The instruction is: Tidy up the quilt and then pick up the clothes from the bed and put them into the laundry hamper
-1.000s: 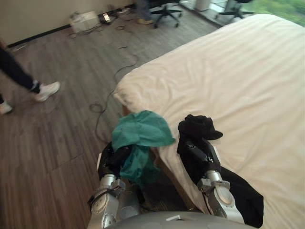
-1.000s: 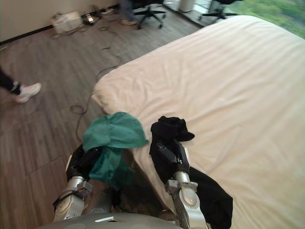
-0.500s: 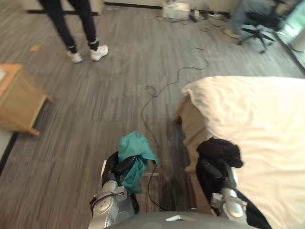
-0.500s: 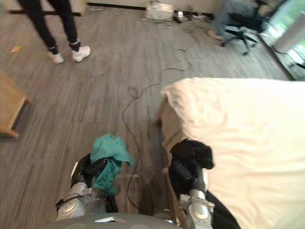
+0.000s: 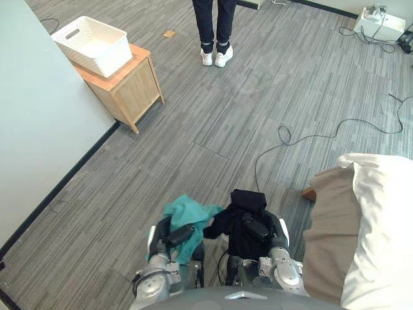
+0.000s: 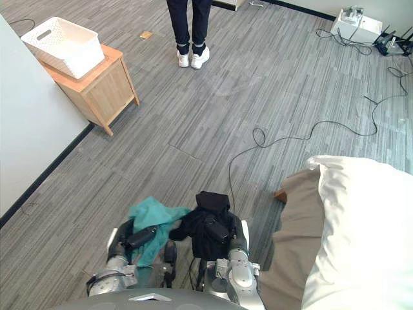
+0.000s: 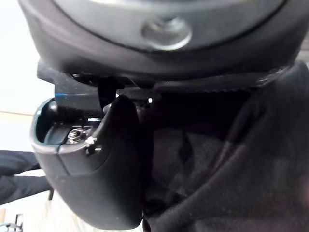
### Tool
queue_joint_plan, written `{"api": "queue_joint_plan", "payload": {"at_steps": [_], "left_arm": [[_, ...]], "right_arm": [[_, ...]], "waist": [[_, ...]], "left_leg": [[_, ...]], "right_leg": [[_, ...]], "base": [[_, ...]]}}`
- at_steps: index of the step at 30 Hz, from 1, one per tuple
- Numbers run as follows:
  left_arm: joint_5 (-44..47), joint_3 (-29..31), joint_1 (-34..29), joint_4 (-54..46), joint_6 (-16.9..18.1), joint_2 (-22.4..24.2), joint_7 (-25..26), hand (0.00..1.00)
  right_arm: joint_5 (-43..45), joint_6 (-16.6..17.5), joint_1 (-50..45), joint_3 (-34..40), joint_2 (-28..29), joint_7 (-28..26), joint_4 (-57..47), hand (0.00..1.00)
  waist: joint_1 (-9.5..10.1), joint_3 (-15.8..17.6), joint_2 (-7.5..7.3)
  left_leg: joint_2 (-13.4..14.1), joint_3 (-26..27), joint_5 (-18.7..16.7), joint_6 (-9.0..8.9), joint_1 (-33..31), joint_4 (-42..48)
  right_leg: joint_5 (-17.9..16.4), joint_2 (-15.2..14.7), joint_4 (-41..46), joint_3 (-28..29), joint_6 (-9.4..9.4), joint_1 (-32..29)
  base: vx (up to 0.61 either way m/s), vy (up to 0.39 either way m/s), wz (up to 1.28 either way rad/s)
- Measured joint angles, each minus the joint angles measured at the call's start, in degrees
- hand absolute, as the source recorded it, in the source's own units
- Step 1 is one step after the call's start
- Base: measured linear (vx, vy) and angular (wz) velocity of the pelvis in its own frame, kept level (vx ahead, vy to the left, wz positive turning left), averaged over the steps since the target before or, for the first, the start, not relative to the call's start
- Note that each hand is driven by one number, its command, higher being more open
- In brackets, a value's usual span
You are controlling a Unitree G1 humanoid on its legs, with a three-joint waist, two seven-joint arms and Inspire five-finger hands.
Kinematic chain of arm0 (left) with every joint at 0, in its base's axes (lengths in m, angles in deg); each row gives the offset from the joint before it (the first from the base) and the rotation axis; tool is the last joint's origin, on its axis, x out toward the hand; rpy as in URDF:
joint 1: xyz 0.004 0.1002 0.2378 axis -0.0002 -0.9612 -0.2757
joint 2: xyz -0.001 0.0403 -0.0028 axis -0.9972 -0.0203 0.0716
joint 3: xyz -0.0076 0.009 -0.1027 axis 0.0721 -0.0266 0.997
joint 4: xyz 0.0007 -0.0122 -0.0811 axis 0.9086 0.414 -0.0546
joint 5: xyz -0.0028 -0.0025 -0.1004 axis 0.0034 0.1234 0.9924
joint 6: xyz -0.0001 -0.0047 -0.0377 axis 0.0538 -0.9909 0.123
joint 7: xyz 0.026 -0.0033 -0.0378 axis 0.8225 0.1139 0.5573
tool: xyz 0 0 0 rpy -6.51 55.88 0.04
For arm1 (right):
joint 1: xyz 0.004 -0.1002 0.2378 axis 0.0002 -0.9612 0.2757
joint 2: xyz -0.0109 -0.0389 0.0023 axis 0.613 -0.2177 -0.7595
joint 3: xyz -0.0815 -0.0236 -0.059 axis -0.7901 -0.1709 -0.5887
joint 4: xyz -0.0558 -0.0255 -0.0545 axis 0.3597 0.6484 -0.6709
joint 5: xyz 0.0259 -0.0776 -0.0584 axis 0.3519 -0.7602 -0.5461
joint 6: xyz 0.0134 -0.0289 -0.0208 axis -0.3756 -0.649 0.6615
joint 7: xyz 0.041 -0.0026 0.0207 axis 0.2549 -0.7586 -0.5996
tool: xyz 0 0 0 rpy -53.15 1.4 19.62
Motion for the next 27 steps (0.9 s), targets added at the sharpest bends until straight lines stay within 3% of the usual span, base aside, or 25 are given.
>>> {"api": "queue_joint_plan", "payload": {"at_steps": [5, 6, 12, 16, 19, 21, 22, 23, 25, 27], "left_arm": [[-2.2, -1.9, 1.3, 0.0, 0.0, -0.3, -0.6, 0.00], [-2.2, -3.5, 1.5, 0.4, 0.0, -2.4, 0.0, 0.00], [-2.2, -3.6, 1.7, 0.4, 0.0, -2.4, 0.0, 0.00], [-1.8, -6.2, 4.9, 6.1, -1.2, -2.4, 0.0, 0.00], [-1.5, -9.0, 6.9, 8.9, -2.3, -2.4, -0.1, 0.00], [0.4, -9.9, 7.3, 9.0, -2.6, -2.4, -0.2, 0.00], [1.4, -10.0, 7.3, 9.0, -2.6, -2.3, -0.5, 0.00], [3.4, -10.3, 8.7, 9.4, -3.3, -2.3, -0.9, 0.00], [4.9, -10.3, 9.6, 8.8, -4.0, -1.9, -0.7, 0.00], [5.2, -10.2, 10.0, 8.5, -4.0, -1.7, -0.1, 0.00]], "right_arm": [[-0.1, 0.0, -1.3, 0.0, 0.3, 0.1, 0.0, 0.00], [0.1, 0.0, -3.5, -1.2, 1.6, -0.2, 1.7, 0.00], [0.1, 0.0, -3.3, -1.0, 1.6, -0.1, 1.9, 0.00], [0.1, -0.6, 0.1, 0.0, 1.6, 1.2, 6.6, 0.00], [0.1, -1.3, 2.1, 1.2, 1.6, 2.3, 7.7, 0.00], [0.1, -1.6, 3.1, 1.8, 1.4, 2.8, 7.8, 0.00], [0.1, -1.7, 3.6, 1.8, 1.1, 3.4, 7.7, 0.00], [0.1, -2.0, 4.4, 2.0, 0.8, 4.5, 7.7, 0.00], [0.6, -3.4, 4.8, 2.9, 0.4, 5.8, 7.7, 0.00], [0.7, -4.0, 5.7, 3.4, -0.3, 6.9, 7.6, 0.00]], "waist": [[0.09, -0.2, -0.18], [0.14, -1.6, -0.97], [0.06, -1.6, -0.95], [-0.03, -1.9, -0.31], [0.20, -2.4, 0.52], [0.29, -1.9, 1.14], [0.57, -1.1, 1.74], [0.62, 1.1, 2.76], [0.52, 2.7, 2.73], [1.95, 3.4, 3.02]], "left_leg": [[-0.3, 0.0, 0.4, -0.12, 2.4, -3.2], [-3.3, -0.4, -1.6, 2.31, 5.5, -3.3], [-3.2, 0.1, -1.6, 2.23, 5.7, -3.3], [-3.1, 1.2, -1.8, 1.98, 6.5, -3.3], [-2.7, 2.9, -3.5, 0.59, 6.1, -2.3], [-1.2, 5.8, -9.6, -1.53, 1.7, 6.8], [0.1, 7.1, -12.8, -3.68, -0.5, 12.9], [2.2, 9.3, -14.5, -4.96, -4.2, 25.7], [5.1, 12.0, -12.5, -6.60, -9.6, 39.7], [7.0, 12.2, -16.8, -5.72, -12.8, 44.5]], "right_leg": [[0.6, 0.2, -2.9, 0.2, 0.96, 2.3], [1.1, -1.7, -7.6, 1.5, 2.28, 7.7], [1.1, -1.7, -7.8, 1.8, 2.29, 7.9], [1.2, -1.5, -8.2, 3.1, 2.44, 8.6], [1.2, -1.3, -8.1, 4.8, 2.42, 8.1], [0.0, 0.0, -7.6, 6.8, 1.10, 7.5], [-1.1, 1.4, -7.3, 8.4, -0.66, 7.9], [-1.3, 2.1, -8.6, 9.8, -1.09, 10.8], [-1.6, 1.7, -9.1, 8.9, -1.07, 13.5], [-2.2, 1.7, -9.7, 8.9, -1.69, 14.7]], "base": [[0.08, -0.010, -0.02], [0.04, 0.009, 0.01], [0.00, 0.000, -0.02], [-0.02, -0.022, -0.13], [-0.05, -0.045, -0.26], [-0.05, -0.094, -0.38], [0.03, -0.105, -0.31], [0.04, -0.108, -0.12], [0.03, -0.061, 0.15], [0.07, -0.031, -0.06]]}}
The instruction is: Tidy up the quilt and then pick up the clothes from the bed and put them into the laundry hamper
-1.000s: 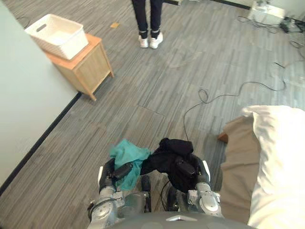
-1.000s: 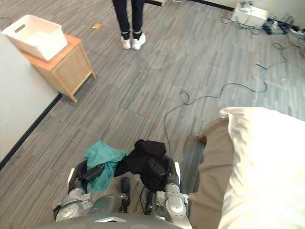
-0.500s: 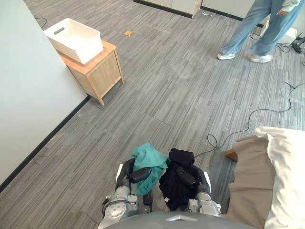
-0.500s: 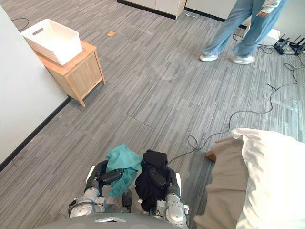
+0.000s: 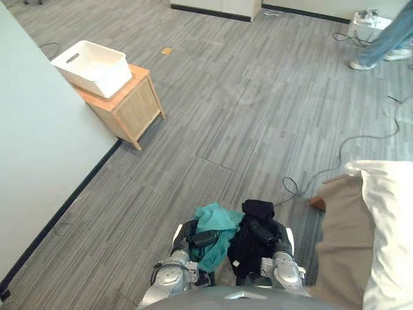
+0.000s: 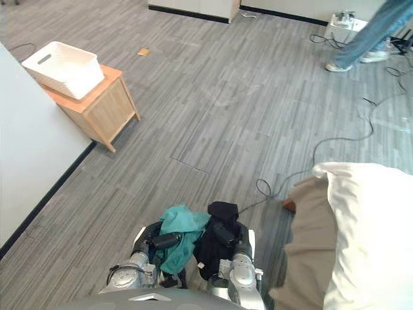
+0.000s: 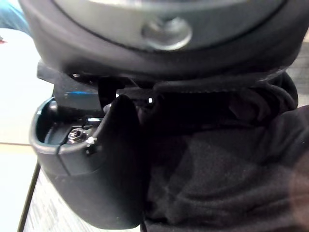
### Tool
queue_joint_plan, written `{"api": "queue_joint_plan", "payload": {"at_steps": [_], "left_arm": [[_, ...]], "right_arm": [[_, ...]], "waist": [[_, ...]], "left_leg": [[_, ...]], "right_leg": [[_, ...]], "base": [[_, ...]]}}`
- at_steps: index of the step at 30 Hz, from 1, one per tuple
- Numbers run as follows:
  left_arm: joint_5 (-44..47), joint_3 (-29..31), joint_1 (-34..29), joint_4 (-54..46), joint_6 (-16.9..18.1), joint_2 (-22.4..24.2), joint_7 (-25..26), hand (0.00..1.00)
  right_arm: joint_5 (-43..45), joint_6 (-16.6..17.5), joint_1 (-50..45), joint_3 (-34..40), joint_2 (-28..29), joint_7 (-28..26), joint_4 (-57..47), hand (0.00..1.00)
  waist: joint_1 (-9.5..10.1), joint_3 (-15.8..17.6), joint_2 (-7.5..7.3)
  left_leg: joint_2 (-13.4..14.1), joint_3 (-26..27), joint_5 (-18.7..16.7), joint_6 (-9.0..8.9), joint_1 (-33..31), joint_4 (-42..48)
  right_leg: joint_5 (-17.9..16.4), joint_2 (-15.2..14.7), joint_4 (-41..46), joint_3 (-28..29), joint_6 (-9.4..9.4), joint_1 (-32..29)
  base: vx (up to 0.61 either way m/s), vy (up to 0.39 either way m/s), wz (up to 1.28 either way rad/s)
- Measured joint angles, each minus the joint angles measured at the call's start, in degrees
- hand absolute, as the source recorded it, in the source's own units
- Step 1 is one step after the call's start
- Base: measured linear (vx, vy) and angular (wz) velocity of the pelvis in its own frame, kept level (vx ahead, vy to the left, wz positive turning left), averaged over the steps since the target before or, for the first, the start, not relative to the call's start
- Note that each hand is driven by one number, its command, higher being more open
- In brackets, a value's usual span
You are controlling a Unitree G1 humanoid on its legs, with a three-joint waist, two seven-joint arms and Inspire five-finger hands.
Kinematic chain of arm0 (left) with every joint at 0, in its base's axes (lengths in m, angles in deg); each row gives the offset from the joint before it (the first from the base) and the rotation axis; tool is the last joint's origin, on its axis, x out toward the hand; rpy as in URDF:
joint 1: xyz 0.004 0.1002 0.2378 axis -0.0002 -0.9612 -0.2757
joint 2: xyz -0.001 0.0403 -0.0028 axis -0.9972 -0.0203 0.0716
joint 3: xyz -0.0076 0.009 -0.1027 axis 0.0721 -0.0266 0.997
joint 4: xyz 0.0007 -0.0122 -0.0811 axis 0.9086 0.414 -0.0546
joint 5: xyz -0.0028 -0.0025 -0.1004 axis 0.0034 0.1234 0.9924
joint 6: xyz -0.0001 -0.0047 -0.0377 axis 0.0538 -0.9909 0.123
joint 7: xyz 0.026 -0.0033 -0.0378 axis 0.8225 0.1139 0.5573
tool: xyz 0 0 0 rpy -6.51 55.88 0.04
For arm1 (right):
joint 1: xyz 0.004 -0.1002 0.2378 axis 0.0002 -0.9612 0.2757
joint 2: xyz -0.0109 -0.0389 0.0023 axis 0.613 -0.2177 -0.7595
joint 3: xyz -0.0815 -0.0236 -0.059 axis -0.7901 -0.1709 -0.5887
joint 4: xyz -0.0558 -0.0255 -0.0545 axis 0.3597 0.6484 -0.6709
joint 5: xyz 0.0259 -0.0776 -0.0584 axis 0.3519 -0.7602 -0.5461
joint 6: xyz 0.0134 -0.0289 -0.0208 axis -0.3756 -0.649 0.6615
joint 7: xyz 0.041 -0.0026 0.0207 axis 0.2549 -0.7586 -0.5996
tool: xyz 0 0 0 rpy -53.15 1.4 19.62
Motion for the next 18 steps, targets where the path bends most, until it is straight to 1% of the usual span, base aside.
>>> {"api": "queue_joint_plan", "payload": {"at_steps": [1, 2, 3, 4, 5, 6, 7, 8, 9, 10, 11, 12, 13, 14, 15, 16, 17, 18], "left_arm": [[0.0, -0.3, 0.6, -0.1, 0.0, 0.4, 0.0, 0.00], [0.1, -0.3, 0.8, -0.7, 0.0, 0.8, 0.1, 0.00], [0.2, -0.4, 0.8, -1.0, 0.0, 0.8, 0.1, 0.00], [0.2, -0.6, 1.1, -1.5, 0.0, 0.9, -0.1, 0.00], [0.1, -0.6, 1.1, -1.5, 0.0, 1.1, -0.2, 0.00], [0.1, -0.6, 1.2, -1.6, -0.1, 1.4, -0.2, 0.00], [0.1, -0.6, 1.5, -1.7, -0.4, 1.5, -0.2, 0.00], [0.2, -0.6, 2.2, -1.7, -0.8, 1.9, -0.2, 0.00], [0.3, 0.6, 3.1, -1.6, -1.0, 2.1, 0.1, 0.00], [0.8, 1.3, 3.2, -1.7, -1.0, 2.1, 0.3, 0.00], [1.4, 1.7, 3.0, -1.8, -0.9, 2.0, 0.7, 0.00], [2.0, 1.8, 2.8, -1.8, -0.6, 1.6, 0.9, 0.00], [2.0, 1.8, 3.0, -1.8, -0.5, 1.2, 0.9, 0.00], [2.0, 1.8, 3.3, -1.7, -0.4, 1.0, 1.0, 0.00], [2.2, 1.8, 3.4, -1.4, -0.4, 1.0, 1.2, 0.00], [2.3, 1.7, 3.2, -1.0, -0.4, 1.0, 1.3, 0.00], [2.4, 1.6, 3.3, 0.0, -0.4, 0.9, 1.3, 0.00], [2.7, 1.5, 3.6, 0.9, -0.3, 0.9, 1.5, 0.00]], "right_arm": [[0.6, 0.0, 1.2, 0.1, -0.3, 0.6, -0.1, 0.00], [1.5, 0.0, 2.6, 0.1, -0.3, 0.7, -0.3, 0.00], [1.6, 0.0, 3.0, 0.0, -0.3, 0.7, -0.4, 0.00], [1.6, -0.2, 4.4, -0.2, -0.3, 0.7, -0.4, 0.00], [1.6, -0.3, 4.8, -0.2, -0.4, 0.7, -0.4, 0.00], [1.6, -0.4, 5.6, -0.2, -0.4, 0.7, -0.4, 0.00], [1.6, -0.5, 6.5, -0.2, -0.4, 0.7, -0.4, 0.00], [1.5, -0.9, 7.1, -0.1, -0.4, 0.6, -0.2, 0.00], [1.4, -1.2, 7.6, -0.1, -0.3, 0.1, -0.2, 0.00], [1.0, -1.2, 7.4, -0.2, 0.1, -0.3, 0.1, 0.00], [0.9, -1.2, 7.4, -0.6, 0.2, -0.6, 0.6, 0.00], [0.8, -1.1, 7.2, -0.8, 0.4, -0.9, 1.2, 0.00], [0.4, -0.9, 7.4, -1.1, 0.7, -1.1, 2.2, 0.00], [0.3, -0.9, 7.7, -1.2, 0.8, -1.3, 2.9, 0.00], [-0.3, -0.9, 8.3, -1.1, 0.7, -1.7, 4.3, 0.00], [-0.8, -1.0, 8.5, -1.0, 0.6, -1.8, 5.2, 0.00], [-0.8, -0.9, 8.5, -0.9, 0.6, -1.9, 5.4, 0.00], [-0.8, -1.0, 8.1, -0.7, 0.6, -1.8, 5.4, 0.00]], "waist": [[-0.03, 0.0, 0.20], [0.21, 0.0, 0.14], [0.34, 0.1, 0.01], [0.82, 0.5, -0.65], [1.25, 0.6, -0.89], [1.74, 1.1, -1.78], [2.72, 1.1, -2.16], [2.69, 1.5, -3.24], [2.94, 1.5, -4.09], [3.38, 1.5, -4.44], [3.69, 1.5, -4.62], [3.76, 1.2, -4.59], [3.53, 0.6, -4.93], [3.32, 0.5, -5.10], [2.29, 0.6, -4.99], [1.49, 0.7, -4.61], [0.60, 1.1, -3.97], [-0.47, 1.3, -3.60]], "left_leg": [[0.6, -0.1, -1.3, 0.42, -2.1, -2.3], [0.8, -0.1, -0.9, 0.63, -3.6, -8.1], [0.8, -0.1, -0.2, 0.67, -4.0, -11.2], [0.6, 0.1, 3.4, 0.61, -4.7, -20.1], [0.4, 0.6, 5.7, 0.64, -4.9, -24.3], [-0.1, 1.7, 11.3, 0.79, -5.3, -29.6], [-0.6, 3.6, 16.4, 3.21, -5.4, -29.7], [-1.5, 3.9, 14.6, 6.43, -6.2, -27.2], [-2.2, 4.2, 10.4, 8.09, -6.7, -22.4], [-2.8, 4.6, 7.7, 7.86, -3.7, -21.9], [-3.3, 4.7, 5.9, 7.72, -0.6, -22.3], [-3.7, 4.6, 3.7, 7.20, 3.9, -24.3], [-4.4, 4.1, 2.6, 7.14, 7.7, -27.1], [-4.9, 3.2, 2.1, 7.05, 9.8, -28.6], [-5.5, 1.3, 1.9, 7.01, 13.7, -31.3], [-5.6, -0.4, 1.5, 6.88, 16.7, -33.2], [-5.2, -3.2, 1.0, 6.47, 20.6, -35.5], [-4.7, -5.5, 0.7, 6.18, 22.8, -36.4]], "right_leg": [[-0.5, -0.1, -0.5, 0.3, 0.14, 0.2], [-0.9, -0.4, -1.0, 0.7, 0.31, 0.2], [-1.1, -0.6, -1.4, 0.7, 0.52, 0.3], [-1.9, -1.5, -2.1, 0.6, 1.20, 1.0], [-2.3, -2.0, -2.3, 0.6, 1.53, 1.3], [-3.3, -3.2, -2.8, 0.6, 2.94, 2.3], [-4.0, -4.8, -2.6, 0.8, 4.52, 2.5], [-3.5, -6.1, -2.4, 0.8, 5.95, 2.3], [-1.1, -7.6, 0.5, 2.2, 9.77, 2.4], [0.4, -8.3, 6.6, 3.4, 10.49, 1.8], [1.9, -8.4, 13.7, 4.0, 10.45, 0.5], [6.1, -8.8, 25.8, 4.1, 11.37, -3.6], [10.8, -9.4, 38.7, 4.3, 13.59, -9.0], [10.7, -9.5, 46.3, 4.2, 13.86, -12.5], [9.0, -9.8, 55.8, 2.5, 11.24, -17.1], [6.8, -9.8, 60.1, 0.0, 7.71, -19.8], [3.5, -9.2, 62.3, -3.2, 3.82, -23.4], [0.7, -8.8, 61.5, -5.1, 3.07, -25.9]], "base": [[0.16, -0.007, -0.09], [0.25, 0.031, -0.05], [0.33, 0.087, -0.09], [0.33, 0.104, -0.05], [0.40, 0.151, -0.08], [0.48, 0.196, -0.15], [0.51, 0.211, -0.05], [0.68, 0.290, 0.11], [0.72, 0.303, 0.15], [0.84, 0.365, 0.00], [0.68, 0.308, -0.19], [0.65, 0.293, -0.11], [0.53, 0.222, 0.03], [0.51, 0.160, 0.36], [0.49, 0.093, 0.54], [0.59, 0.052, 0.81], [0.50, -0.005, 0.91], [0.72, -0.174, 1.73]]}}
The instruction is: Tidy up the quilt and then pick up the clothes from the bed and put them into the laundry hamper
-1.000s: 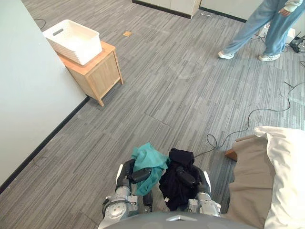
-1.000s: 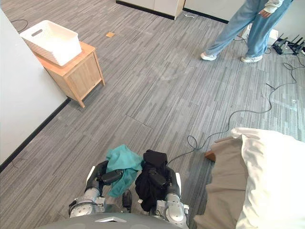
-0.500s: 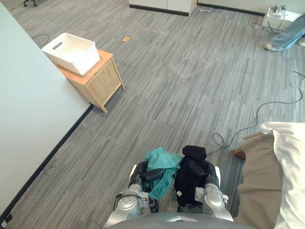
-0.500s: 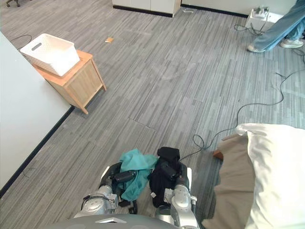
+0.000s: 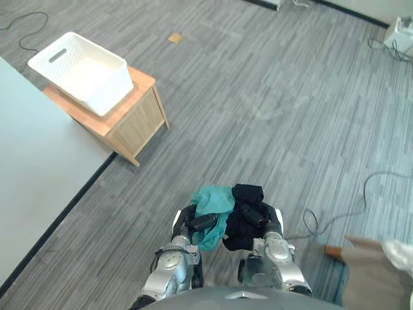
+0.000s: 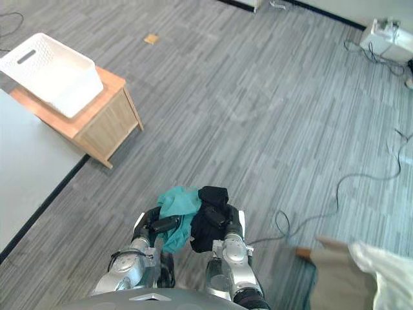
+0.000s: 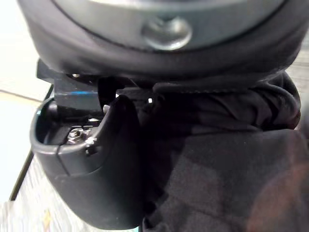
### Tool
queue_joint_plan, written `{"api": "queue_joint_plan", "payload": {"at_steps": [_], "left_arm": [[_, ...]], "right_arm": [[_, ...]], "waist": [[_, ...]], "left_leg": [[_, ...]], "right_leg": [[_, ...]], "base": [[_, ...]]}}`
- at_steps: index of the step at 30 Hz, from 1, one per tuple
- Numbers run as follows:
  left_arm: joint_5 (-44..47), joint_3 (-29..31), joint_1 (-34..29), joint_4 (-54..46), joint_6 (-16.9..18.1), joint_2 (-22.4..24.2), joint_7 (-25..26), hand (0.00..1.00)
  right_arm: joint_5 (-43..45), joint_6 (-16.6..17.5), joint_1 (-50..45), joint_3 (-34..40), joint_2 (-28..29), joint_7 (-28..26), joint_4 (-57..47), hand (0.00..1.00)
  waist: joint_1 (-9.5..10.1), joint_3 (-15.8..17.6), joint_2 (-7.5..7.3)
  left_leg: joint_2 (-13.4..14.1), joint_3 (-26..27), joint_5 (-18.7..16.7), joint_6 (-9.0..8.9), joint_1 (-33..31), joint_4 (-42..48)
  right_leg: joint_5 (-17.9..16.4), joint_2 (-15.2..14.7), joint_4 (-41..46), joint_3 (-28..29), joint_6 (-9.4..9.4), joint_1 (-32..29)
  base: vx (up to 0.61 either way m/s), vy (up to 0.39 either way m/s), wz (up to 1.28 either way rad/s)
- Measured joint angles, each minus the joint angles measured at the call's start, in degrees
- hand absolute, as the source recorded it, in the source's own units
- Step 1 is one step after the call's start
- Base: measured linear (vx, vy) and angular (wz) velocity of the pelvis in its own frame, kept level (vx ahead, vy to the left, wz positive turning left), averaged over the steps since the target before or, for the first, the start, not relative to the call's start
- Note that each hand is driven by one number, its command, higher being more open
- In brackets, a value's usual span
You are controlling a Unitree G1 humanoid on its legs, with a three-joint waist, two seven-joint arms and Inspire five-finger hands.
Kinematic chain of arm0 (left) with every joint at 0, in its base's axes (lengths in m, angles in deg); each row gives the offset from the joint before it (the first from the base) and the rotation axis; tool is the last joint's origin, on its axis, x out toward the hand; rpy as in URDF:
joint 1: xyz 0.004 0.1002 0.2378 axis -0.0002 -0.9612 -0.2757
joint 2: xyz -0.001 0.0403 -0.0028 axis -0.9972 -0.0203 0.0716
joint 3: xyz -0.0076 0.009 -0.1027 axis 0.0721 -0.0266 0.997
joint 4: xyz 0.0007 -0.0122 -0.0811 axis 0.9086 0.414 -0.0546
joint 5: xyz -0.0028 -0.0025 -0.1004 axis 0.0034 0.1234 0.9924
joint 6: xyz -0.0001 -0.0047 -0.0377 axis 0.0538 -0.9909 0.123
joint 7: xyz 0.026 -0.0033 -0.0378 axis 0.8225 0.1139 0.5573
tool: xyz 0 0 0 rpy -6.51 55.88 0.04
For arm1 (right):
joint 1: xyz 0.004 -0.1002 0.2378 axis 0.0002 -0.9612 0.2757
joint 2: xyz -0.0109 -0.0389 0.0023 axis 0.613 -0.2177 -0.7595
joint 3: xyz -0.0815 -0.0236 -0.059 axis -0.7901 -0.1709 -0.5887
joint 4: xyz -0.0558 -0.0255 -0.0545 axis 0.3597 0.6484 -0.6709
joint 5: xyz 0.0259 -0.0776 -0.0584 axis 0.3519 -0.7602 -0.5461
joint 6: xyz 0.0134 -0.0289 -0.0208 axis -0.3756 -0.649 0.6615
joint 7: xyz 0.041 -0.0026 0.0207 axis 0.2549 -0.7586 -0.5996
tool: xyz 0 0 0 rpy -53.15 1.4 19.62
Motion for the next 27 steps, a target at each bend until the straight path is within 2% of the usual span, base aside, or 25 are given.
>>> {"api": "queue_joint_plan", "payload": {"at_steps": [1, 2, 3, 4, 5, 6, 7, 8, 9, 10, 11, 12, 13, 14, 15, 16, 17, 18, 19, 20, 22, 23, 24, 25, 27], "left_arm": [[1.1, -1.0, 1.0, 2.2, 0.0, -0.1, 0.4, 0.00], [1.2, -1.6, 1.4, 2.7, 0.0, -0.1, 0.3, 0.00], [1.2, -1.6, 1.2, 2.7, 0.0, -0.2, 0.1, 0.00], [1.2, -1.6, 0.9, 2.8, 0.0, -0.4, 0.0, 0.00], [1.2, -1.5, 1.5, 4.4, -0.1, 0.6, -0.1, 0.00], [1.2, -1.3, 1.7, 4.6, -0.6, 1.2, 0.0, 0.00], [1.2, -1.3, 1.8, 4.0, -0.5, 1.4, -0.3, 0.00], [1.1, -1.4, 2.7, 4.1, -0.3, 1.7, -0.9, 0.00], [1.0, -1.3, 2.1, 3.8, -0.2, 1.8, -1.1, 0.00], [0.7, -1.4, 1.7, 4.6, -0.1, 2.7, -1.5, 0.00], [0.7, -1.8, 1.5, 4.4, -0.3, 3.4, -1.6, 0.00], [0.7, -2.0, 1.7, 4.4, -0.2, 3.2, -1.8, 0.00], [0.8, -2.0, 2.2, 4.6, -0.2, 3.0, -2.2, 0.00], [1.2, -2.0, 1.7, 4.8, -0.2, 3.0, -2.4, 0.00], [1.8, -1.5, 1.2, 4.4, -0.2, 3.3, -2.6, 0.00], [2.1, -1.4, 1.0, 4.2, -0.2, 3.4, -2.7, 0.00], [3.2, -1.2, -0.2, 3.5, -0.1, 3.5, -2.8, 0.00], [4.1, -1.0, -0.8, 2.2, -0.1, 3.7, -2.9, 0.00], [4.2, -0.7, -0.8, 1.4, 0.0, 4.0, -3.0, 0.00], [4.5, -0.2, -1.1, 0.2, 0.5, 4.4, -3.0, 0.00], [5.4, 0.8, -2.2, -1.2, 0.8, 4.5, -3.1, 0.00], [6.0, 1.6, -2.7, -2.2, 0.8, 4.7, -3.1, 0.00], [6.0, 2.0, -3.1, -2.3, 0.8, 4.8, -3.2, 0.00], [6.0, 2.1, -3.2, -2.6, 0.9, 5.3, -3.3, 0.00], [6.0, 2.3, -2.9, -2.8, 0.9, 5.4, -3.3, 0.00]], "right_arm": [[0.1, 0.0, -0.9, 0.8, -0.1, 0.0, -0.4, 0.00], [0.1, 0.1, -0.8, 1.3, -0.5, 0.2, -1.1, 0.00], [0.2, 0.1, -0.5, 1.4, -0.8, 0.2, -1.3, 0.00], [0.2, 0.1, -0.1, 1.4, -1.0, 0.3, -1.7, 0.00], [0.2, 0.0, 0.8, 1.4, -1.7, 0.3, -1.4, 0.00], [0.2, -0.2, 2.3, 1.4, -2.5, 0.3, -1.1, 0.00], [0.1, -0.2, 4.4, 2.0, -2.6, 0.3, -1.7, 0.00], [0.1, -0.1, 5.2, 2.5, -2.8, 0.5, -3.6, 0.00], [0.0, -0.1, 5.1, 2.3, -2.7, 0.6, -4.3, 0.00], [0.0, -0.1, 3.8, 1.1, -3.1, 0.4, -5.1, 0.00], [-0.1, -0.2, 4.2, 0.9, -3.3, 0.0, -4.9, 0.00], [-0.1, -0.2, 4.8, 0.8, -2.9, 0.0, -4.9, 0.00], [-0.2, -0.3, 4.7, 0.6, -2.3, 0.0, -4.9, 0.00], [-0.5, -0.4, 4.2, 0.2, -1.9, 0.1, -4.9, 0.00], [-0.5, -1.2, 4.1, -0.6, -2.2, -0.1, -4.9, 0.00], [-0.5, -1.3, 4.1, -0.9, -2.3, -0.1, -4.9, 0.00], [-0.5, -1.4, 4.4, -1.3, -2.4, 0.0, -5.1, 0.00], [-0.6, -1.3, 5.8, -1.8, -2.8, 0.1, -5.2, 0.00], [-0.6, -1.3, 6.8, -2.1, -3.0, 0.1, -5.3, 0.00], [-0.5, -1.3, 8.9, -2.8, -3.4, 0.1, -5.3, 0.00], [-0.5, -1.4, 11.3, -4.1, -3.2, 0.1, -5.3, 0.00], [-0.5, -1.4, 12.5, -5.3, -3.3, 0.0, -5.5, 0.00], [-0.5, -1.3, 12.7, -5.5, -3.3, 0.0, -5.6, 0.00], [-0.5, -1.3, 13.2, -5.9, -3.9, 0.0, -5.7, 0.00], [-0.5, -1.3, 13.4, -6.1, -4.4, 0.1, -5.7, 0.00]], "waist": [[-2.00, 0.6, 0.98], [-2.77, 0.7, 2.11], [-2.77, 0.7, 2.31], [-2.49, 0.6, 2.11], [-2.08, 0.7, 4.57], [-1.30, 0.3, 6.54], [-0.85, 0.6, 6.58], [-1.41, 1.3, 5.72], [-1.72, 1.0, 5.07], [-2.01, 0.0, 5.54], [-1.37, -1.7, 8.17], [-1.36, -1.8, 8.38], [-1.68, -1.4, 8.45], [-1.50, -1.1, 8.65], [-0.95, -0.7, 9.05], [-0.39, -0.5, 9.10], [0.72, -0.2, 8.75], [1.52, 0.1, 8.29], [2.01, 0.1, 8.20], [3.02, 0.2, 8.16], [4.39, 0.5, 7.73], [4.82, 0.9, 7.02], [4.86, 1.0, 6.86], [4.87, 1.2, 6.61], [6.12, 1.4, 5.32]], "left_leg": [[1.6, -4.9, -0.2, -0.26, 3.1, -0.3], [3.6, -6.8, -1.5, -2.72, 4.9, -0.1], [4.5, -7.2, -2.6, -4.57, 5.6, 0.1], [5.8, -7.1, -5.4, -7.45, 7.8, 0.3], [8.7, -6.6, -7.6, -9.31, 9.9, 0.3], [10.7, -5.4, -7.2, -9.46, 9.6, 0.5], [11.0, -3.6, -4.0, -10.44, 10.5, 0.3], [10.4, -4.0, -2.4, -12.36, 12.9, -0.1], [10.2, -4.1, -2.3, -12.29, 14.1, 0.1], [10.9, -4.4, -3.3, -13.05, 15.3, 3.6], [14.2, -3.7, -2.4, -13.37, 12.2, 11.1], [15.1, -3.8, 0.0, -12.82, 10.1, 16.1], [17.1, -4.3, 8.3, -11.50, 5.4, 25.9], [18.8, -4.6, 13.2, -10.31, 2.3, 34.0], [21.0, -4.3, 11.2, -9.46, -2.3, 48.7], [21.5, -4.0, 9.4, -8.81, -3.9, 54.6], [21.1, -2.2, 6.0, -7.59, -7.1, 62.0], [19.9, -0.2, 3.4, -7.05, -11.3, 64.1], [19.1, 0.6, 2.1, -6.98, -13.5, 63.8], [17.1, 1.7, -0.2, -7.13, -18.3, 60.5], [13.8, 2.7, -2.5, -6.84, -22.8, 49.0], [11.2, 4.8, -2.5, -6.15, -24.8, 35.9], [10.5, 6.6, -1.8, -6.15, -25.3, 30.7], [9.5, 12.6, 0.8, -5.71, -25.6, 19.9], [7.7, 19.2, 7.3, -0.96, -24.8, 14.4]], "right_leg": [[-4.3, 0.4, -10.5, -3.4, -1.47, -5.0], [-3.3, 1.0, -25.4, -4.3, -0.71, -6.8], [-1.8, 1.4, -32.6, -4.3, 0.13, -7.2], [5.9, 0.5, -43.8, -4.3, -0.43, -7.7], [12.2, 2.2, -44.3, -6.6, -1.17, -6.6], [12.6, 3.8, -44.1, -8.3, -1.26, -6.1], [9.2, 2.3, -34.4, -8.7, -3.60, -10.2], [4.5, -1.1, -23.0, -9.3, -2.66, -16.0], [4.8, -1.4, -26.6, -9.4, -2.63, -15.3], [3.8, 0.0, -29.2, -9.5, -4.32, -14.0], [2.0, 3.5, -31.2, -10.8, -4.93, -12.4], [1.4, 4.8, -32.6, -11.1, -5.56, -11.2], [1.1, 7.1, -36.0, -11.9, -5.93, -7.4], [0.9, 9.6, -39.6, -11.5, -6.35, -3.4], [1.4, 13.0, -44.5, -10.3, -6.95, 2.5], [1.9, 14.3, -46.6, -9.6, -7.30, 5.6], [1.9, 15.8, -50.2, -7.7, -7.29, 10.6], [1.9, 16.5, -53.1, -5.3, -7.29, 14.1], [1.9, 16.7, -54.4, -4.1, -7.29, 15.3], [1.9, 17.3, -57.0, -1.9, -7.23, 17.5], [1.6, 17.6, -60.6, 1.0, -6.75, 21.3], [0.9, 17.3, -63.1, 1.6, -6.36, 24.8], [0.5, 17.2, -64.0, 1.4, -6.27, 26.0], [-0.3, 17.1, -66.2, 0.2, -5.24, 29.3], [-1.4, 16.0, -67.7, -0.8, -3.69, 32.3]], "base": [[0.87, -0.318, 2.01], [0.88, -0.358, 1.87], [0.70, -0.352, 1.20], [0.48, -0.283, 0.77], [0.61, -0.363, 0.41], [0.60, -0.357, -0.09], [0.63, -0.400, -0.23], [0.43, -0.305, -0.07], [0.36, -0.328, 0.13], [0.41, -0.306, -0.27], [0.44, -0.316, -0.38], [0.49, -0.292, -0.46], [0.51, -0.296, -0.20], [0.63, -0.328, -0.35], [0.55, -0.231, -0.49], [0.54, -0.176, -0.81], [0.52, -0.133, -0.89], [0.49, -0.108, -0.91], [0.43, -0.072, -0.91], [0.40, -0.041, -0.90], [0.53, -0.012, -0.70], [0.50, 0.028, -0.23], [0.53, 0.058, 0.05], [0.47, 0.060, 0.23], [0.64, 0.084, 0.19]]}}
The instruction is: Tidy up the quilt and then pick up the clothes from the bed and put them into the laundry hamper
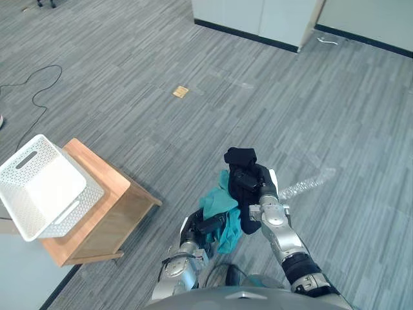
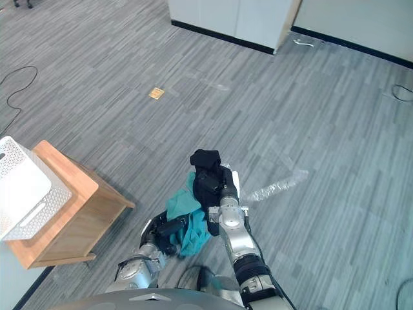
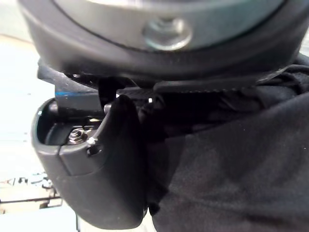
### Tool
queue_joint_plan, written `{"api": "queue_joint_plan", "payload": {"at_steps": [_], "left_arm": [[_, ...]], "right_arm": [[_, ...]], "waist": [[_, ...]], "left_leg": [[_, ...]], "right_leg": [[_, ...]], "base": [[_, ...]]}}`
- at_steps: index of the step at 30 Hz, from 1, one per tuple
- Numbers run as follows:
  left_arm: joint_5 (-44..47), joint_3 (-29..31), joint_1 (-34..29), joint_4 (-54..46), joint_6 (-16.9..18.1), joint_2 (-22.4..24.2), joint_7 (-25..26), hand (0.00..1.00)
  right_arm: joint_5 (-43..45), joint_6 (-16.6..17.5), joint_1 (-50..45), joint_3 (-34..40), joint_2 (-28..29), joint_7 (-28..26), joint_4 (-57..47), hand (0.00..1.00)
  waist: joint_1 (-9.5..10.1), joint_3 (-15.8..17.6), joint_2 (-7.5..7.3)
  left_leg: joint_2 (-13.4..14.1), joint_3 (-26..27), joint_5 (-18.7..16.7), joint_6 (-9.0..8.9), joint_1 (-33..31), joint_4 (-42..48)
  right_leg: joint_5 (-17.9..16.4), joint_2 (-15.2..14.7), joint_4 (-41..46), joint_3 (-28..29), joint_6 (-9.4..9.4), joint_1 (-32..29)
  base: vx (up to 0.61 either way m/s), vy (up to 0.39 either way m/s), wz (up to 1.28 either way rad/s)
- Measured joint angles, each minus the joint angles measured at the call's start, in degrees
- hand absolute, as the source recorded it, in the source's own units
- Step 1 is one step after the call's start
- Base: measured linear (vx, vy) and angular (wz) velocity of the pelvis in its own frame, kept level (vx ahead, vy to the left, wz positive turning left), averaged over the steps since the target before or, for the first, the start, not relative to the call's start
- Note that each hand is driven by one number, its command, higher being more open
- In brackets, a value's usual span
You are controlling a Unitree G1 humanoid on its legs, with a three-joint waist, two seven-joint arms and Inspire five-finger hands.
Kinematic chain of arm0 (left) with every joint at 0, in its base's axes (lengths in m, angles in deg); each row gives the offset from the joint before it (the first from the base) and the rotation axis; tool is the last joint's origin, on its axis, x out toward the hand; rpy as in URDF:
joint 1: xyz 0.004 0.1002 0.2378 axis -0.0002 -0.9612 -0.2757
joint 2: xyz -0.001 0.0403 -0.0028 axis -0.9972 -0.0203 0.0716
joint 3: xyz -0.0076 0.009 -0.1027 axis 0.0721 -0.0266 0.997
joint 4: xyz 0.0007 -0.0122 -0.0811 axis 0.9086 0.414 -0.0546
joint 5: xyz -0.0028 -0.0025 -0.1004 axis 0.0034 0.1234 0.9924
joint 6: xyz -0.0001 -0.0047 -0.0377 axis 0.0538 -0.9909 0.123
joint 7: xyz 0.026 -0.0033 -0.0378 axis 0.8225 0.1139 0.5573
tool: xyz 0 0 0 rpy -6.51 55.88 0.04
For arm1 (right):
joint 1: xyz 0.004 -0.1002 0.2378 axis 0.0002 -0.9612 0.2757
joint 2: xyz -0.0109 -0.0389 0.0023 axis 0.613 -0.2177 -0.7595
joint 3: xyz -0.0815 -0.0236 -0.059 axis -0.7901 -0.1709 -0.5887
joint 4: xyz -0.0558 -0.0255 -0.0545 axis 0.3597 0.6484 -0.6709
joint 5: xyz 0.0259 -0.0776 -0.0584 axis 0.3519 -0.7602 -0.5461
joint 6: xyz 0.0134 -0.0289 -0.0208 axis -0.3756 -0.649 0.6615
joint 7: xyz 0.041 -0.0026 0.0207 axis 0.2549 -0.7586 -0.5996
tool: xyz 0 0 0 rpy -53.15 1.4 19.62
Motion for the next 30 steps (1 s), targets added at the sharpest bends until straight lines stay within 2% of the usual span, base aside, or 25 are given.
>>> {"api": "queue_joint_plan", "payload": {"at_steps": [1, 2, 3, 4, 5, 6, 7, 8, 9, 10, 11, 13, 15, 16, 17, 18, 19, 20, 21, 22, 24, 25, 26, 28, 30], "left_arm": [[0.2, 0.7, -0.3, 0.3, -0.2, -0.1, 0.1, 0.00], [0.4, 1.0, -0.1, 0.5, -0.3, 0.1, 0.2, 0.00], [0.9, 2.2, 0.2, 0.6, -0.4, -0.2, 0.4, 0.00], [1.0, 4.0, -0.2, 0.5, -0.3, -0.2, 0.6, 0.00], [1.0, 5.4, 0.4, -0.5, 0.6, -1.2, 0.5, 0.00], [1.8, 5.2, 0.7, -0.1, 0.5, -1.7, 0.7, 0.00], [2.5, 5.1, 0.5, 0.0, 1.2, -2.2, 1.4, 0.00], [2.5, 5.3, 1.8, 1.4, 1.4, -2.7, 1.6, 0.00], [2.6, 5.2, 3.1, 3.0, 1.4, -2.3, 2.2, 0.00], [2.9, 4.8, 3.3, 4.2, 1.3, -1.2, 2.9, 0.00], [3.5, 4.5, 3.1, 4.6, 1.3, -1.3, 3.4, 0.00], [4.5, 4.4, 1.9, 4.7, 1.3, -1.6, 4.5, 0.00], [4.5, 4.4, 1.8, 4.7, 1.3, -2.0, 4.7, 0.00], [4.5, 4.4, 2.1, 4.7, 1.4, -2.0, 4.7, 0.00], [4.4, 4.2, 2.6, 4.7, 1.5, -2.0, 4.7, 0.00], [4.4, 4.2, 2.5, 4.4, 1.6, -2.2, 4.7, 0.00], [4.4, 4.1, 2.0, 4.5, 1.5, -2.3, 4.6, 0.00], [4.4, 4.1, 2.3, 5.7, 0.8, -0.8, 4.8, 0.00], [4.4, 3.7, 0.4, 5.5, 1.1, -0.3, 3.9, 0.00], [4.4, 3.7, -0.1, 5.5, 1.1, -0.4, 3.4, 0.00], [4.5, 5.3, -1.1, 5.5, 1.0, 0.1, 1.8, 0.00], [5.0, 6.7, -2.0, 5.4, 1.5, 0.2, 1.5, 0.00], [5.4, 8.9, -3.0, 4.3, 2.3, 0.1, 1.7, 0.00], [7.8, 11.4, -3.7, 3.5, 3.2, -0.1, 2.3, 0.00], [9.5, 11.8, -4.2, 2.4, 4.1, 0.1, 2.1, 0.00]], "right_arm": [[-0.1, 0.0, 0.0, 0.0, 0.2, 0.1, -0.1, 0.00], [-0.1, 0.0, -0.1, 0.1, 0.2, 0.4, -0.1, 0.00], [-1.1, -0.4, 0.2, 0.3, -0.3, 0.3, 0.4, 0.00], [-2.2, -1.2, 0.1, 0.1, 0.5, -0.5, 0.9, 0.00], [-2.3, -1.2, -2.3, 0.0, 2.6, -0.9, 0.6, 0.00], [-2.3, -0.9, -5.5, 0.1, 3.4, -0.7, -0.4, 0.00], [-2.4, -0.3, -7.7, 0.0, 3.9, -1.0, -0.5, 0.00], [-2.4, -0.3, -8.0, 0.0, 4.1, -1.0, -0.5, 0.00], [-2.3, -0.2, -8.0, 0.0, 3.6, -1.0, -0.6, 0.00], [-2.3, 0.0, -7.7, 0.2, 2.4, -1.0, -0.8, 0.00], [-2.3, 0.3, -7.8, 0.2, 1.5, -0.9, -1.0, 0.00], [-2.3, 0.3, -8.5, 0.2, 1.2, -0.7, -1.0, 0.00], [-2.2, 0.3, -8.3, 0.3, 0.9, -0.5, -1.1, 0.00], [-2.2, 0.3, -8.1, 0.3, 0.8, -0.5, -1.5, 0.00], [-2.1, 0.3, -7.4, 0.3, 0.7, -0.5, -2.2, 0.00], [-1.9, 0.3, -6.1, 0.4, 0.7, -0.6, -2.3, 0.00], [-1.9, 0.3, -5.6, 0.4, 0.4, -0.6, -2.3, 0.00], [-1.8, 0.2, -4.5, 0.5, -1.6, -0.7, -2.3, 0.00], [-1.8, 0.1, -4.1, 3.3, -3.2, -1.2, -2.4, 0.00], [-1.8, 0.2, -5.2, 4.5, -4.5, -1.8, -3.1, 0.00], [1.2, 0.6, -12.1, 9.3, -8.7, -4.1, -10.5, 0.00], [2.8, 1.4, -15.0, 10.8, -9.2, -4.0, -13.9, 0.00], [2.9, 2.5, -18.9, 11.4, -8.5, -3.7, -18.1, 0.00], [2.4, 4.0, -24.4, 10.7, -5.5, -3.8, -20.4, 0.00], [2.3, 4.0, -27.3, 9.5, -2.0, -3.9, -21.3, 0.00]], "waist": [[0.18, -0.9, -2.09], [-0.03, -1.5, -3.50], [0.00, -1.6, -4.54], [0.98, -1.3, -4.70], [2.80, -0.3, -3.71], [1.66, -1.3, -6.03], [0.21, -2.6, -7.46], [-0.60, -2.9, -8.99], [-1.44, -2.9, -8.92], [-2.11, -2.6, -6.65], [-2.96, -1.8, -4.42], [-3.71, -1.7, -2.80], [-3.87, -2.0, -1.71], [-3.73, -2.1, -1.17], [-3.25, -2.0, -0.80], [-2.74, -2.3, -1.34], [-2.73, -2.3, -1.24], [-2.11, -2.4, 2.28], [-2.71, -2.6, 2.95], [-3.20, -2.5, 2.77], [-3.41, -2.6, 2.81], [-4.01, -2.4, 3.12], [-4.79, -2.4, 3.76], [-4.53, -2.4, 2.35], [-4.52, -2.5, 1.41]], "left_leg": [[-2.5, 4.7, 1.2, 4.98, 0.5, -2.1], [-4.3, 4.8, 1.3, 5.45, 0.9, -3.5], [-4.6, 3.3, -0.5, 7.57, 2.0, -3.5], [-0.9, 2.9, -3.6, 11.35, 0.9, 4.7], [4.4, 4.4, -7.6, 8.05, -0.6, 19.1], [-1.5, 3.5, -3.9, 5.42, 3.6, 8.8], [-6.5, 1.1, -6.7, 7.41, 10.6, -2.1], [-8.5, -1.2, -6.3, 7.50, 11.9, -3.6], [-9.6, -4.5, -6.7, 7.59, 14.1, -5.4], [-8.9, -8.5, -7.2, 6.04, 16.5, -6.4], [-7.9, -12.3, -7.7, 4.69, 19.2, -7.1], [-6.6, -18.4, -8.0, 2.89, 22.1, -8.3], [-4.5, -24.7, -8.7, 0.85, 23.0, -8.4], [-3.2, -27.6, -9.3, -0.88, 23.0, -8.4], [-1.4, -31.2, -10.6, -3.50, 23.2, -8.2], [-0.2, -34.7, -12.6, -6.92, 23.3, -7.4], [0.5, -36.5, -14.0, -9.25, 23.7, -7.0], [5.0, -38.7, -15.1, -10.80, 23.4, -5.5], [6.3, -39.3, -12.7, -11.52, 23.8, -3.9], [6.7, -39.4, -11.6, -12.02, 24.0, -2.5], [7.9, -38.9, -8.0, -9.11, 19.3, 9.6], [10.0, -36.6, -5.2, -5.94, 14.1, 18.9], [13.6, -30.9, -4.3, -4.46, 8.9, 31.3], [15.6, -20.3, -6.6, -2.98, 7.0, 42.0], [14.0, -10.3, -9.7, -2.66, 4.5, 41.5]], "right_leg": [[-0.9, -2.1, 0.2, -0.9, 1.54, 0.6], [-1.5, -3.4, 0.9, -1.7, 2.55, 0.1], [-1.9, -4.5, 6.4, -2.1, 3.42, -1.9], [0.6, -3.6, 12.4, -1.4, 4.11, -2.7], [5.6, -1.0, 22.9, -2.9, 3.72, -2.8], [9.5, -3.7, 37.0, -5.3, 6.11, -5.8], [10.3, -7.4, 56.0, -7.1, 2.55, -12.4], [7.8, -9.9, 62.2, -6.5, 1.08, -15.9], [5.2, -12.2, 66.8, -6.3, 0.99, -20.6], [3.4, -14.0, 66.6, -6.3, 1.09, -25.3], [1.5, -16.1, 63.8, -5.8, 2.54, -28.2], [-0.8, -18.7, 55.7, -5.3, 2.35, -31.3], [-0.6, -18.8, 41.2, -2.7, 2.75, -32.8], [0.6, -18.5, 32.9, 0.0, 4.34, -33.2], [2.9, -18.4, 23.0, 4.3, 7.39, -33.8], [7.4, -18.9, 13.9, 8.9, 10.07, -33.3], [13.5, -19.2, 14.1, 8.4, 12.24, -32.7], [11.6, -16.1, 20.0, 5.1, 9.99, -32.6], [6.9, -15.6, 28.6, 4.9, 8.07, -33.5], [4.9, -15.4, 31.8, 4.5, 6.91, -33.4], [-1.2, -15.2, 32.6, 0.5, 6.57, -27.9], [-2.2, -13.7, 30.0, -1.2, 5.88, -25.2], [-2.3, -11.3, 26.4, -2.9, 4.58, -21.4], [-2.0, -9.6, 21.0, -3.1, 3.16, -15.5], [-2.0, -9.3, 16.5, -4.1, 3.05, -11.2]], "base": [[0.70, 0.089, 0.42], [0.74, 0.081, 0.79], [0.73, 0.081, 0.53], [0.86, 0.089, 0.31], [0.66, 0.105, 0.54], [0.60, 0.181, 1.28], [0.31, 0.152, 1.80], [0.42, 0.084, 1.85], [0.41, -0.058, 1.71], [0.66, -0.101, 1.75], [0.58, -0.118, 1.46], [0.66, -0.265, 1.66], [0.51, -0.353, 1.67], [0.53, -0.536, 1.49], [0.62, -0.709, 1.72], [0.52, -0.658, 1.53], [0.50, -0.682, 1.38], [0.47, -0.628, 1.14], [0.42, -0.588, 1.11], [0.44, -0.618, 1.16], [0.34, -0.476, 1.11], [0.28, -0.322, 0.66], [0.28, -0.271, 0.26], [0.31, -0.205, -0.11], [0.31, -0.099, -0.05]]}}
